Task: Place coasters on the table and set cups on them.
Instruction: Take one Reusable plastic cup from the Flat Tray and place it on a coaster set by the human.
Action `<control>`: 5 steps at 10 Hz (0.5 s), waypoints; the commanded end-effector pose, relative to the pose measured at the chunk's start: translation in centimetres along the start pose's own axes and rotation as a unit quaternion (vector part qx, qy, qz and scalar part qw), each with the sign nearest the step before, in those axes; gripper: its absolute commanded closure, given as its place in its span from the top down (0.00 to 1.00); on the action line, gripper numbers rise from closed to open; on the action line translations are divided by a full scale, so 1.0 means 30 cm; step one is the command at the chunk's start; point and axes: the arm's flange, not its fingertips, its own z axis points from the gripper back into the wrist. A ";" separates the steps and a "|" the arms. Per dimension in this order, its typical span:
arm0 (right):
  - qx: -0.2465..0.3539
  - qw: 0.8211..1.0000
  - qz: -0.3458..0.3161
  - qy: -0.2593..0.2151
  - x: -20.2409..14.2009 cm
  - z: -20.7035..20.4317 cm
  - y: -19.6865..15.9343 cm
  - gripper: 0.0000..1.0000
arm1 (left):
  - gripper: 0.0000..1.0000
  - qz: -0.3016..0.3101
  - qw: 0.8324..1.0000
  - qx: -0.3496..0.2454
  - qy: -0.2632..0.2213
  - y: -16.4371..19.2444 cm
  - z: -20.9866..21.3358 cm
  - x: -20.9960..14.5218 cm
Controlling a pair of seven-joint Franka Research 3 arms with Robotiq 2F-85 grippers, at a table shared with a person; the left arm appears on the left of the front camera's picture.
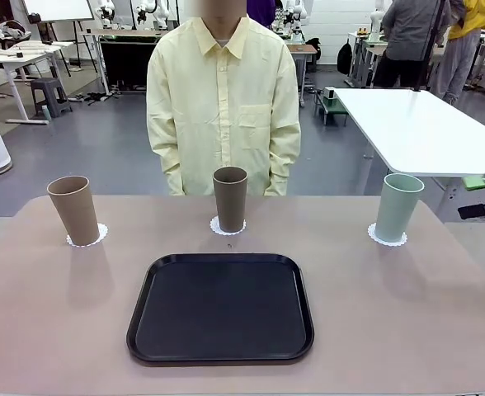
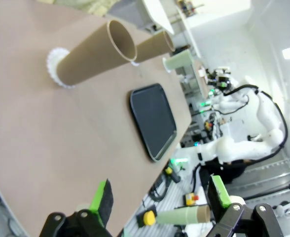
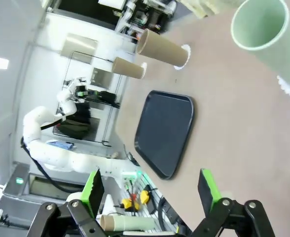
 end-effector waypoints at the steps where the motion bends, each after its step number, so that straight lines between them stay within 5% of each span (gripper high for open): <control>1: 0.034 0.999 0.000 -0.001 -0.009 0.037 -0.076 1.00 | 1.00 0.001 1.000 0.000 -0.002 -0.009 0.006 0.002; 5: 0.036 0.999 -0.019 -0.012 -0.086 0.069 -0.113 1.00 | 1.00 0.001 1.000 0.000 -0.002 -0.009 0.006 0.002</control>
